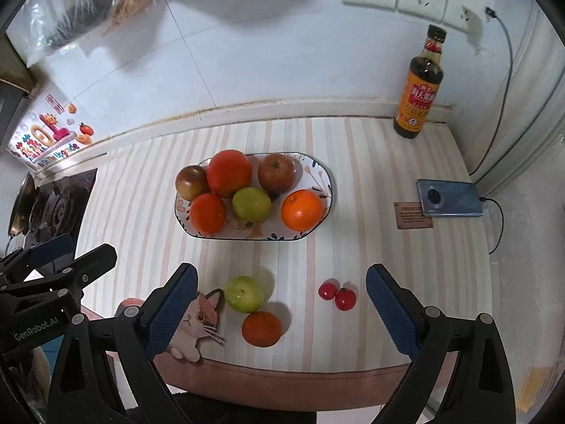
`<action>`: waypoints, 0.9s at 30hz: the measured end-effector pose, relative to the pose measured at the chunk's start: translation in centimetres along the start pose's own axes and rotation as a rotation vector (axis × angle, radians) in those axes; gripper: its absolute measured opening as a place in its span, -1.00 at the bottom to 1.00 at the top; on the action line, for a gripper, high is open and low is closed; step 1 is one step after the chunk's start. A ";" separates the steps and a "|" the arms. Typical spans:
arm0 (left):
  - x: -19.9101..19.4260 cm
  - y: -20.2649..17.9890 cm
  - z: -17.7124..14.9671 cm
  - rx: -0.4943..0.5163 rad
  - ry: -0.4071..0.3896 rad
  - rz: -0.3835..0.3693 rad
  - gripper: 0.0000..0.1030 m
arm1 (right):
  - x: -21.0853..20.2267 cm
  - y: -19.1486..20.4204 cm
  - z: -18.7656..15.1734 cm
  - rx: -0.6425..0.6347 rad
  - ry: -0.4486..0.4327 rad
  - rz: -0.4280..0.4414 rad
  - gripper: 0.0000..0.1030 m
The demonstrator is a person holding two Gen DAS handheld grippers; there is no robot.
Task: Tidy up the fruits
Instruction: 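Lift both tools away from the plate, then grasp the green apple with the left tool while the right tool grasps the tangerine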
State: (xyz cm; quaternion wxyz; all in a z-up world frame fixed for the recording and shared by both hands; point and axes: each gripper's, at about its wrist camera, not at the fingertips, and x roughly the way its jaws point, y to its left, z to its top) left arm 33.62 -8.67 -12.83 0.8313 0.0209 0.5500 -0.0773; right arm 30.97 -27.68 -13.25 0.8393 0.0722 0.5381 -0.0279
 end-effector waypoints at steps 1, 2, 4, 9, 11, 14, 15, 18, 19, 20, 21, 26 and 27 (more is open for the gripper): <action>-0.6 0.0 -0.1 -0.001 -0.011 -0.001 0.65 | -0.5 0.0 -0.2 0.002 -0.008 0.001 0.91; -1.0 0.1 -0.2 0.000 -0.018 -0.002 0.65 | -1.0 0.0 -0.3 0.008 -0.014 0.002 0.91; -2.0 0.0 -0.5 0.002 -0.041 0.003 0.65 | -2.3 0.1 -0.7 0.006 -0.032 0.008 0.91; -3.6 0.1 -1.4 -0.004 -0.075 0.015 0.65 | -4.5 0.2 -1.2 -0.002 -0.065 -0.008 0.91; -4.0 0.2 -1.7 -0.008 -0.075 0.009 0.65 | -5.3 0.3 -1.3 -0.005 -0.077 -0.006 0.91; -4.5 0.1 -2.2 -0.008 -0.081 0.007 0.65 | -6.0 0.3 -1.4 -0.005 -0.089 -0.006 0.91; -4.6 0.1 -2.3 -0.008 -0.082 0.007 0.65 | -6.2 0.2 -1.5 -0.005 -0.092 -0.004 0.91; -4.6 0.0 -2.6 -0.013 -0.077 0.001 0.65 | -6.4 0.2 -1.5 -0.004 -0.094 0.001 0.91; -4.6 0.0 -2.6 -0.014 -0.075 -0.001 0.65 | -6.4 0.3 -1.5 -0.005 -0.092 0.003 0.91; -4.5 0.0 -2.7 -0.016 -0.072 -0.001 0.65 | -6.4 0.3 -1.5 -0.004 -0.091 0.009 0.91; -4.5 0.0 -2.7 -0.018 -0.071 -0.001 0.65 | -6.3 0.3 -1.4 -0.003 -0.091 0.012 0.91; -3.4 0.1 -2.7 -0.018 -0.047 0.011 0.65 | -4.9 0.0 -1.5 0.009 -0.068 0.023 0.91; -2.9 0.2 -2.8 -0.019 -0.034 0.018 0.69 | -4.1 -0.1 -1.5 0.007 -0.054 0.025 0.91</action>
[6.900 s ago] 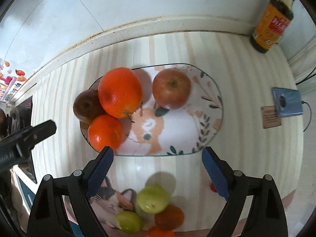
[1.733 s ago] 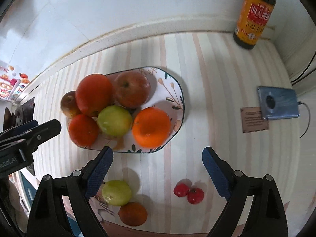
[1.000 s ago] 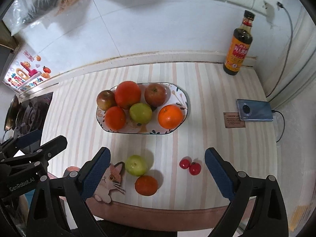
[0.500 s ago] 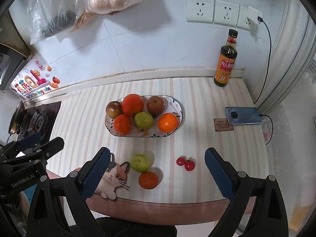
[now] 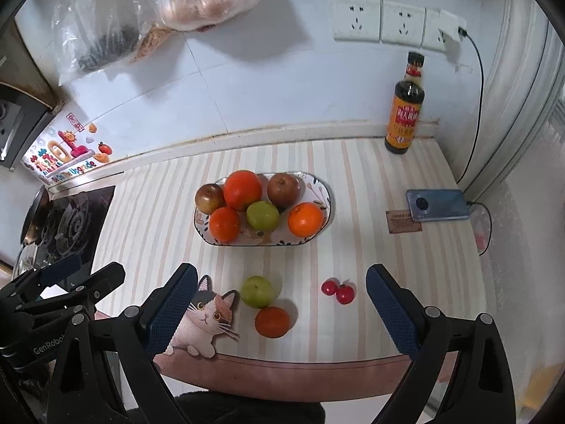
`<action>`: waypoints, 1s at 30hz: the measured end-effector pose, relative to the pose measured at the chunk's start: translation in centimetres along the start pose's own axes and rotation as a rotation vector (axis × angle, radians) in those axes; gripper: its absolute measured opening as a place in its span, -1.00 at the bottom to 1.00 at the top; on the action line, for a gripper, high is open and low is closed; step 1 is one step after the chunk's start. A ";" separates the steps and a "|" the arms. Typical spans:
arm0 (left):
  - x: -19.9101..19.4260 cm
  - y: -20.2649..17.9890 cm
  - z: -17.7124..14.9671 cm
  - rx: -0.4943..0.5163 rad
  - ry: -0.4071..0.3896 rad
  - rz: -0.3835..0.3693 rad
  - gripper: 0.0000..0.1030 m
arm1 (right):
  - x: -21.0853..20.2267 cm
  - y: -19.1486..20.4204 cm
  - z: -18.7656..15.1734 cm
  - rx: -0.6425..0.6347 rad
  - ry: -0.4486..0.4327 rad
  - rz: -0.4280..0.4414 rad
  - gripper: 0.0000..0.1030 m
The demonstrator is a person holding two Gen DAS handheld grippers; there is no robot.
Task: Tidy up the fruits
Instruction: 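Grasp the green apple with the left tool while the right tool grasps the tangerine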
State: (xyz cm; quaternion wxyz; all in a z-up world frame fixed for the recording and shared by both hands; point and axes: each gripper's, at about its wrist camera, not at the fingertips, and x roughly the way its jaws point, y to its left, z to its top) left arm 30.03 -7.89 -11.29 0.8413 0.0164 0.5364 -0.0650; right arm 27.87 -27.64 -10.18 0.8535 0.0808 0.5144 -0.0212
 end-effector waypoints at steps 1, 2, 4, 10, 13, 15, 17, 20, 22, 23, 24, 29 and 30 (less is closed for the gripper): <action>0.5 0.0 -0.1 -0.002 0.010 0.004 0.89 | 0.9 -0.1 -0.1 0.000 0.016 0.004 0.91; 1.2 0.2 -0.3 -0.002 0.024 0.007 0.93 | 2.0 -0.1 -0.4 -0.001 0.039 0.011 0.91; 2.6 0.3 -0.6 -0.004 0.050 0.025 0.93 | 5.1 -0.3 -1.3 0.000 0.115 0.031 0.91; 8.2 0.6 -2.0 0.008 0.178 0.076 0.93 | 13.9 -1.7 -5.1 0.068 0.326 0.116 0.91; 10.4 0.7 -2.6 0.009 0.234 0.090 0.93 | 17.1 -2.2 -6.6 0.110 0.380 0.149 0.87; 11.8 0.8 -2.9 0.011 0.267 0.097 0.93 | 18.8 -2.3 -7.1 0.132 0.411 0.166 0.79; 13.0 0.8 -3.1 0.007 0.297 0.096 0.93 | 20.5 -2.1 -7.7 0.141 0.439 0.174 0.68; 14.1 0.6 -3.0 0.002 0.328 0.087 0.93 | 22.5 -1.5 -8.6 0.138 0.473 0.193 0.37; 14.9 0.2 -2.9 0.004 0.345 0.074 0.93 | 23.6 -1.4 -9.2 0.118 0.485 0.172 0.23; 15.2 -0.1 -2.8 0.008 0.352 0.065 0.93 | 23.7 -1.5 -9.2 0.115 0.483 0.176 0.19; 15.6 -0.4 -2.6 0.011 0.358 0.050 0.93 | 23.6 -1.8 -9.3 0.123 0.476 0.183 0.19; 18.0 -2.7 -2.0 0.024 0.420 -0.035 0.93 | 22.2 -4.8 -9.4 0.167 0.448 0.131 0.19; 18.5 -3.3 -1.9 0.030 0.431 -0.049 0.93 | 21.9 -5.5 -9.4 0.177 0.443 0.122 0.19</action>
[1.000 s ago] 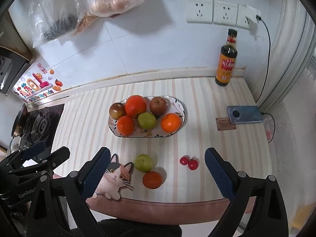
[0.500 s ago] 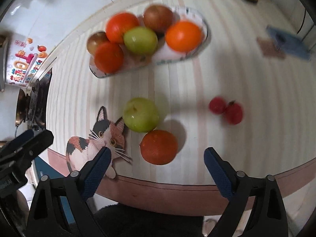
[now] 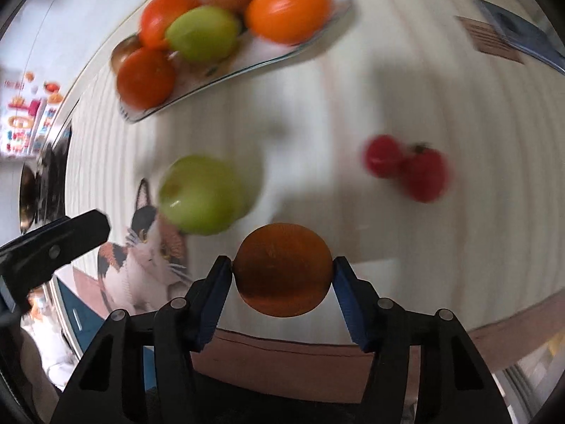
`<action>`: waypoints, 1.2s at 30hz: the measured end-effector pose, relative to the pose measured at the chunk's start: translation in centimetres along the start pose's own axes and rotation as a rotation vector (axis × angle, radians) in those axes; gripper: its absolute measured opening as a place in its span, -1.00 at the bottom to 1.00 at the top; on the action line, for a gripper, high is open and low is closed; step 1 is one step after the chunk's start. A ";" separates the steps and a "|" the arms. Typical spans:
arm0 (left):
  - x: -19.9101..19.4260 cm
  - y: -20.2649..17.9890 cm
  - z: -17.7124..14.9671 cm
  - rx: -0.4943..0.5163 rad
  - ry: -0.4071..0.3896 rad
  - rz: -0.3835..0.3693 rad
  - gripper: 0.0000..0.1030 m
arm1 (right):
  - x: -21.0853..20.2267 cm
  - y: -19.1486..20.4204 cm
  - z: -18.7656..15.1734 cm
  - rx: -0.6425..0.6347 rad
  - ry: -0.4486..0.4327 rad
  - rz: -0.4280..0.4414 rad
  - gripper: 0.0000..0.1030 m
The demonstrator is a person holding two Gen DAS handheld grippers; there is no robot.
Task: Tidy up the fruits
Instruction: 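Grasp the green apple with the left tool while the right tool grasps the tangerine, then carry the green apple and tangerine onto the deer plate and open both tools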
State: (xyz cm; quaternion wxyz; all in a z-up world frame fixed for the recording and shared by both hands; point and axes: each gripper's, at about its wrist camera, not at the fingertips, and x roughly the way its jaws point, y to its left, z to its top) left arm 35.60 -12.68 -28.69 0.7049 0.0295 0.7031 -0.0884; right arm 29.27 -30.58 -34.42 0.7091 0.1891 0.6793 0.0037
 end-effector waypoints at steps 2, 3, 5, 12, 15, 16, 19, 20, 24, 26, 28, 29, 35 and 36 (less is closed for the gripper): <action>1.3 -1.3 0.7 0.021 0.029 -0.022 0.93 | -0.5 -1.3 -0.1 0.021 -0.006 -0.010 0.19; 1.9 -1.8 0.9 0.031 0.042 -0.030 0.93 | -0.7 -1.9 -0.2 0.032 -0.007 -0.013 0.19; 3.3 -3.1 1.3 0.058 0.088 -0.068 0.93 | -0.7 -2.6 -0.2 0.047 -0.006 -0.017 0.19; 5.0 -4.0 1.3 0.035 0.077 -0.115 0.06 | -0.9 -4.3 -0.8 0.081 -0.006 -0.004 0.19; 4.8 -3.6 1.0 0.037 0.058 -0.110 0.06 | -0.9 -3.7 -0.9 0.068 -0.009 0.012 0.19; 4.7 -3.4 0.9 0.041 0.055 -0.097 0.06 | -0.9 -3.5 -0.8 0.062 -0.011 0.017 0.19; 4.1 -2.1 -0.2 0.037 0.044 -0.072 0.06 | -0.9 -2.2 -0.1 0.022 -0.023 0.038 0.19; 3.9 -1.5 -0.5 0.035 0.041 -0.066 0.06 | -0.8 -1.9 0.0 0.012 -0.025 0.040 0.19; 3.6 0.5 -1.7 0.014 0.035 -0.029 0.06 | 0.2 -0.9 0.6 -0.012 -0.007 0.033 0.21; 3.6 1.9 -2.2 -0.015 0.033 -0.034 0.06 | 0.2 -0.8 0.6 -0.006 -0.003 0.036 0.21; 3.6 2.6 -2.4 -0.039 0.024 -0.040 0.06 | 0.3 -0.7 0.8 -0.014 -0.003 0.032 0.21; 3.5 2.9 -2.6 -0.046 0.019 -0.043 0.06 | 0.3 -0.5 0.8 -0.021 -0.003 0.027 0.21; 2.5 5.1 -2.9 -0.079 -0.014 -0.060 0.06 | 0.2 0.2 0.7 -0.042 -0.005 0.015 0.20; 2.2 5.2 -2.9 -0.079 -0.021 -0.059 0.06 | 0.2 0.4 0.7 -0.040 -0.007 0.020 0.20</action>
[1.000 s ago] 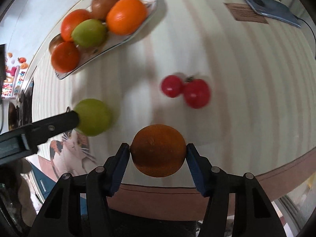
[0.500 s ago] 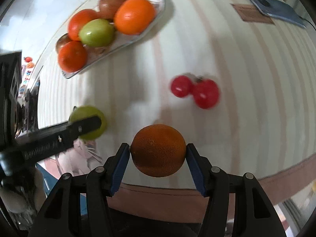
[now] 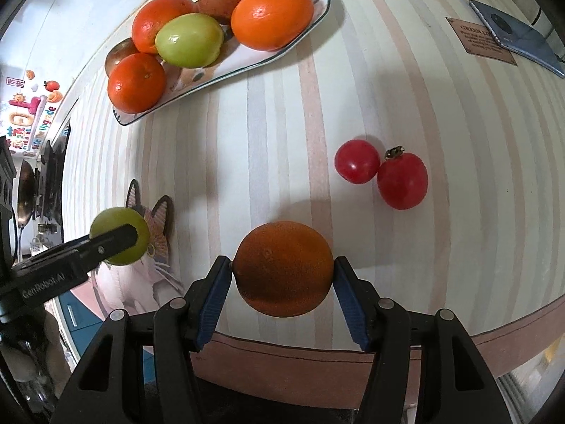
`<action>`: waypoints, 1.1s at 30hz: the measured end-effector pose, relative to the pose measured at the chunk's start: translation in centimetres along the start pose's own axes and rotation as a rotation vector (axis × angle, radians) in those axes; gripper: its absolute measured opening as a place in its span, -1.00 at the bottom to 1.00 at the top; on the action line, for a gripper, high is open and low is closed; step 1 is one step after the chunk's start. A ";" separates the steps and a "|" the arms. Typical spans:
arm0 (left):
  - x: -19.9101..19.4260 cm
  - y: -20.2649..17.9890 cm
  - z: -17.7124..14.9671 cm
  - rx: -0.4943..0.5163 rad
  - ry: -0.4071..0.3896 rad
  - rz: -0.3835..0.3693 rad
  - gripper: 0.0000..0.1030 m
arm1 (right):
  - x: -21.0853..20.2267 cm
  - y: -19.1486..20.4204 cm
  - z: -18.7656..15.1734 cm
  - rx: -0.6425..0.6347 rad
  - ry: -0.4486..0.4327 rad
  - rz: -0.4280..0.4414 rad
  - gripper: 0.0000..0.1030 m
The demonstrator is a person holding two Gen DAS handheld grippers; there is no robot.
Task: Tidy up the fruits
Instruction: 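Carry the green apple and tangerine onto the deer plate and open both tools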
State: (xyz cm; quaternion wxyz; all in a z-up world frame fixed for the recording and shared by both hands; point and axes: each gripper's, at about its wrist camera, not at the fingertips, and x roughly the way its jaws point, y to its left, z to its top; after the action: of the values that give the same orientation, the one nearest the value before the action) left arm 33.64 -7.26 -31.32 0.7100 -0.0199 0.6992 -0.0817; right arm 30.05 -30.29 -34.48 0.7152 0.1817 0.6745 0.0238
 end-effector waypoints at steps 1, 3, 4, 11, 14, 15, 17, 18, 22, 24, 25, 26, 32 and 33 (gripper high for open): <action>-0.8 0.8 -0.2 -0.001 -0.009 -0.003 0.06 | 0.1 0.6 0.1 0.000 -0.004 0.006 0.20; -1.6 0.9 0.0 -0.005 -0.023 -0.011 0.06 | -0.2 0.9 0.4 -0.003 -0.012 0.016 0.20; -2.2 1.2 0.7 -0.006 -0.034 -0.017 0.06 | -0.5 1.2 0.7 -0.002 -0.022 0.027 0.19; -6.0 3.0 6.2 -0.035 -0.109 -0.044 0.06 | -4.4 1.6 4.6 0.035 -0.120 0.104 0.19; -6.9 3.5 9.3 -0.059 -0.129 -0.058 0.06 | -6.7 1.1 7.8 0.061 -0.186 0.116 0.19; -7.0 3.6 9.9 -0.070 -0.132 -0.064 0.06 | -7.4 0.9 8.8 0.068 -0.207 0.113 0.19; -6.8 4.0 12.0 -0.086 -0.125 -0.077 0.06 | -8.3 0.7 11.6 0.078 -0.242 0.095 0.20; -6.7 4.4 12.8 -0.101 -0.122 -0.081 0.06 | -8.4 0.5 12.6 0.087 -0.251 0.092 0.20; -5.2 5.2 15.1 -0.121 -0.068 -0.112 0.06 | -7.3 0.1 17.0 0.088 -0.234 0.063 0.20; -4.0 5.2 15.8 -0.128 -0.030 -0.130 0.06 | -6.4 0.2 18.4 0.087 -0.217 0.047 0.20; -3.4 5.1 16.0 -0.126 -0.014 -0.138 0.06 | -5.9 0.2 19.0 0.077 -0.203 0.036 0.20; -3.1 5.1 16.2 -0.127 -0.004 -0.139 0.06 | -5.6 0.2 19.5 0.072 -0.197 0.023 0.20; -1.2 5.0 16.2 -0.131 0.055 -0.150 0.06 | -3.4 0.7 21.4 0.030 -0.152 -0.021 0.20; -1.2 5.1 16.2 -0.137 0.052 -0.152 0.06 | -3.1 0.6 21.5 0.027 -0.146 -0.027 0.20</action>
State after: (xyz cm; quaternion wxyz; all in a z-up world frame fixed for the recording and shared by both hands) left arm 50.18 -3.43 -30.54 0.6803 -0.1190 0.7179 -0.0877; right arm 50.85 -35.45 -30.84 0.7602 0.1836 0.6232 -0.0084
